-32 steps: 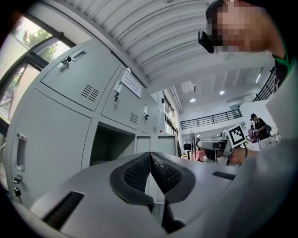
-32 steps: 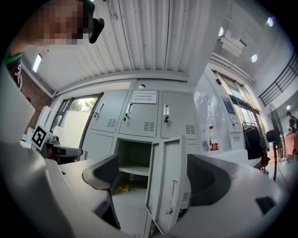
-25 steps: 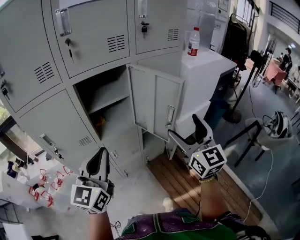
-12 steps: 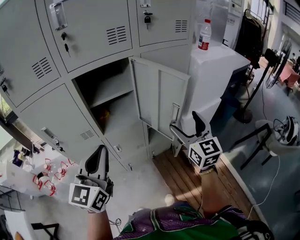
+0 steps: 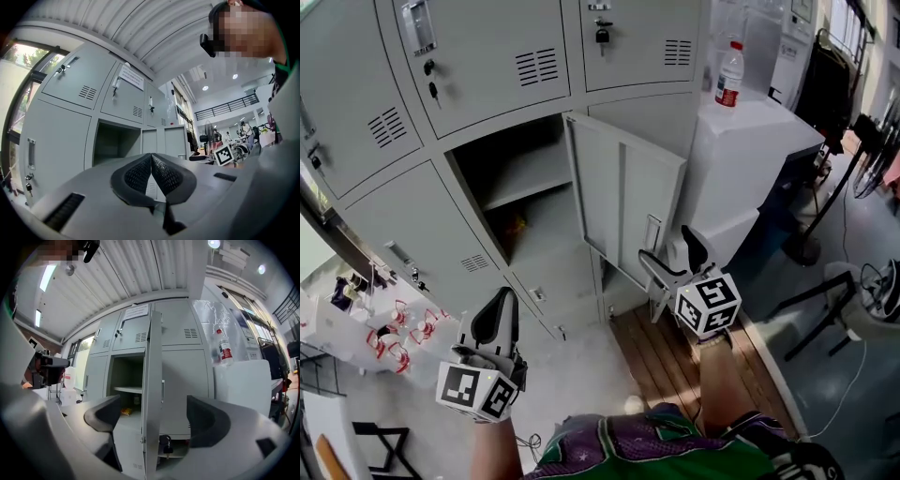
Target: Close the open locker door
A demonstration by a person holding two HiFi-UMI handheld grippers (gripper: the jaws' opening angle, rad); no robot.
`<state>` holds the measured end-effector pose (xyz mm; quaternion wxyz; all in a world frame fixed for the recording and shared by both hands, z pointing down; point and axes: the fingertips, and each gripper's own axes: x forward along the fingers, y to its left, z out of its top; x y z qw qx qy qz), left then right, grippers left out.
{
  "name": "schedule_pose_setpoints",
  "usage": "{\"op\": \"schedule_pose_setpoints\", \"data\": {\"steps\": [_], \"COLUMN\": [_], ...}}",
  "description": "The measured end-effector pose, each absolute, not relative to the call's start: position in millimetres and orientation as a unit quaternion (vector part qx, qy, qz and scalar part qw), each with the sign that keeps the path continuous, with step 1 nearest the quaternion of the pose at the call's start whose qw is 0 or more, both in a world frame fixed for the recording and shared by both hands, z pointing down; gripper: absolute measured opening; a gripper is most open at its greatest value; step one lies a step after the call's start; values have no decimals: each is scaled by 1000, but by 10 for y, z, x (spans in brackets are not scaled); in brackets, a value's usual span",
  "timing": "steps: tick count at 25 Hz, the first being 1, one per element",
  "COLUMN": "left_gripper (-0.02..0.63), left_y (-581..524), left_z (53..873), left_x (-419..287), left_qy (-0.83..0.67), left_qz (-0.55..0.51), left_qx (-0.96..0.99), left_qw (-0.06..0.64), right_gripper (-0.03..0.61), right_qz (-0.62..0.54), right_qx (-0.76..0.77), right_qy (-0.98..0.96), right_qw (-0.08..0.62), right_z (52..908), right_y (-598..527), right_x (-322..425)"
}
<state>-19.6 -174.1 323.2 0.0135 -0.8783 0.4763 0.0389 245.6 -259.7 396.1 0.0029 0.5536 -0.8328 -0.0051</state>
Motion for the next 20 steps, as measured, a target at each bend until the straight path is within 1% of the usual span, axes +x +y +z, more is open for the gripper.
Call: {"op": "schedule_pose_setpoints", "data": {"steps": [6, 9, 11, 14, 20], "left_gripper": [21, 21, 21, 21, 21], "left_y": [-1727, -1743, -1752, -1766, -1758], "left_z": [3275, 3270, 3273, 3293, 3362], "left_x": [-78, -20, 30, 103, 191], "left_qy": [492, 500, 504, 510, 517], "left_qz": [34, 35, 35, 34, 36], "left_qx": [-870, -865, -863, -859, -855], "left_qw": [13, 14, 14, 13, 7], "right_gripper": [414, 395, 353, 307, 262], "right_qz": [5, 6, 8, 7, -6], "right_qx": [527, 515, 507, 494, 463], "right_qy": [-850, -857, -862, -870, -886], "right_qw": [2, 1, 1, -3, 1], "right_z": [4053, 4050, 4045, 4024, 4034], "right_y": [-2735, -2782, -2802, -2835, -2846], "right_x": [2422, 2427, 2449, 2465, 2383]}}
